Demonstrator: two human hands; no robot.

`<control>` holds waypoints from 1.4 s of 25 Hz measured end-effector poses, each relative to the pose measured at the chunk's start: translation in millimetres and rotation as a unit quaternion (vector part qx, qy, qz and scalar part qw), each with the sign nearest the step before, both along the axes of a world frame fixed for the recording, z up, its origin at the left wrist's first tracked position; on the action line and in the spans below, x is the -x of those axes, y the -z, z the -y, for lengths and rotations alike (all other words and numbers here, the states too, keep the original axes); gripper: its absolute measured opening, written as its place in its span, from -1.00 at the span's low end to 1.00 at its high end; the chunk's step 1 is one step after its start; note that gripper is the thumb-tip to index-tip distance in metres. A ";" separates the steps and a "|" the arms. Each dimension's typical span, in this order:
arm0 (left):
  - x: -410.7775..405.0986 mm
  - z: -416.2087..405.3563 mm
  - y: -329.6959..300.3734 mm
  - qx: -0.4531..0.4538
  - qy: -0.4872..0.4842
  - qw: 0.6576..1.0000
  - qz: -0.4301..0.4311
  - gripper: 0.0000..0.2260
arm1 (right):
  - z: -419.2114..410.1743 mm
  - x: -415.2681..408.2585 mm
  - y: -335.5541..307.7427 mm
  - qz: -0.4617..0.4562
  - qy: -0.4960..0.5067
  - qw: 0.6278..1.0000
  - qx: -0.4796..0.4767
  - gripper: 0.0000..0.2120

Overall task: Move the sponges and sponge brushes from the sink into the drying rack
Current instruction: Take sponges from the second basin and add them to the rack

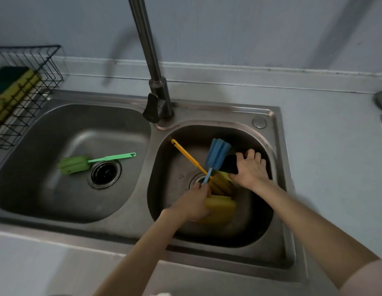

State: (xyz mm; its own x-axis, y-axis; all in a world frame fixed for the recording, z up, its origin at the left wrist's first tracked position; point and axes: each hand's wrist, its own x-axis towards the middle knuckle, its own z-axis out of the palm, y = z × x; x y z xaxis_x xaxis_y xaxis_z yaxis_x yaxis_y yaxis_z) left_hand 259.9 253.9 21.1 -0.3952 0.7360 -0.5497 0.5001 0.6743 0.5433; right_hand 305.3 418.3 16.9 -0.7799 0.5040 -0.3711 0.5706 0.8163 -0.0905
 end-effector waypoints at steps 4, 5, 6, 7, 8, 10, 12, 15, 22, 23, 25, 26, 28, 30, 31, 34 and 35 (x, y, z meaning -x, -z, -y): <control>17.7 12.1 -21.3 -0.055 -0.033 0.997 -0.041 -0.50 | 5.8 -6.9 -22.6 0.002 0.025 1.000 -0.008 -0.40; 22.2 16.6 -27.5 -0.066 -0.037 0.996 -0.052 -0.47 | 10.2 -8.2 -27.9 0.002 0.036 0.999 -0.012 -0.40; 27.1 22.1 -34.1 -0.078 -0.038 0.994 -0.061 -0.45 | 15.6 -8.7 -33.2 0.004 0.049 0.999 -0.017 -0.41; 31.6 27.1 -40.4 -0.091 -0.038 0.993 -0.068 -0.45 | 20.7 -8.6 -38.0 0.007 0.061 0.998 -0.021 -0.41; 36.7 33.8 -47.2 -0.102 -0.034 0.991 -0.074 -0.46 | 27.5 -7.7 -43.7 0.010 0.075 0.997 -0.025 -0.41; 45.9 48.9 -58.4 -0.118 -0.027 0.989 -0.083 -0.48 | 42.0 -4.3 -55.6 0.010 0.098 0.995 -0.022 -0.41; 59.6 70.3 -69.4 -0.139 -0.025 0.986 -0.085 -0.48 | 63.4 4.3 -68.0 0.003 0.121 0.993 -0.012 -0.40; 85.6 108.1 -83.2 -0.162 -0.038 0.981 -0.099 -0.50 | 99.3 24.4 -82.1 -0.025 0.142 0.990 0.006 -0.41; 155.8 216.1 -104.8 -0.212 -0.127 0.959 -0.138 -0.53 | 190.5 90.9 -111.8 -0.078 0.135 0.988 0.014 -0.36; 164.4 229.0 -107.2 -0.218 -0.140 0.955 -0.142 -0.54 | 201.6 101.1 -115.5 -0.091 0.128 0.988 0.015 -0.36; 179.0 253.0 -112.8 -0.236 -0.160 0.947 -0.149 -0.54 | 222.6 122.1 -120.1 -0.107 0.111 0.988 0.028 -0.36; 186.2 265.3 -115.5 -0.245 -0.168 0.943 -0.153 -0.55 | 233.7 133.9 -121.8 -0.111 0.104 0.988 0.038 -0.35; 199.5 287.4 -120.8 -0.253 -0.179 0.937 -0.164 -0.55 | 254.1 157.0 -124.4 -0.122 0.093 0.986 0.064 -0.34; 216.4 312.0 -126.5 -0.254 -0.192 0.930 -0.184 -0.55 | 276.3 182.8 -126.1 -0.145 0.076 0.982 0.091 -0.33; 225.0 322.7 -129.9 -0.255 -0.203 0.925 -0.194 -0.54 | 285.6 194.8 -127.9 -0.161 0.069 0.979 0.101 -0.33; 252.7 353.3 -140.6 -0.253 -0.247 0.909 -0.220 -0.51 | 310.0 233.3 -138.9 -0.200 0.046 0.970 0.129 -0.35; 263.9 362.2 -144.3 -0.257 -0.260 0.902 -0.228 -0.51 | 315.9 247.7 -143.5 -0.212 0.037 0.967 0.136 -0.36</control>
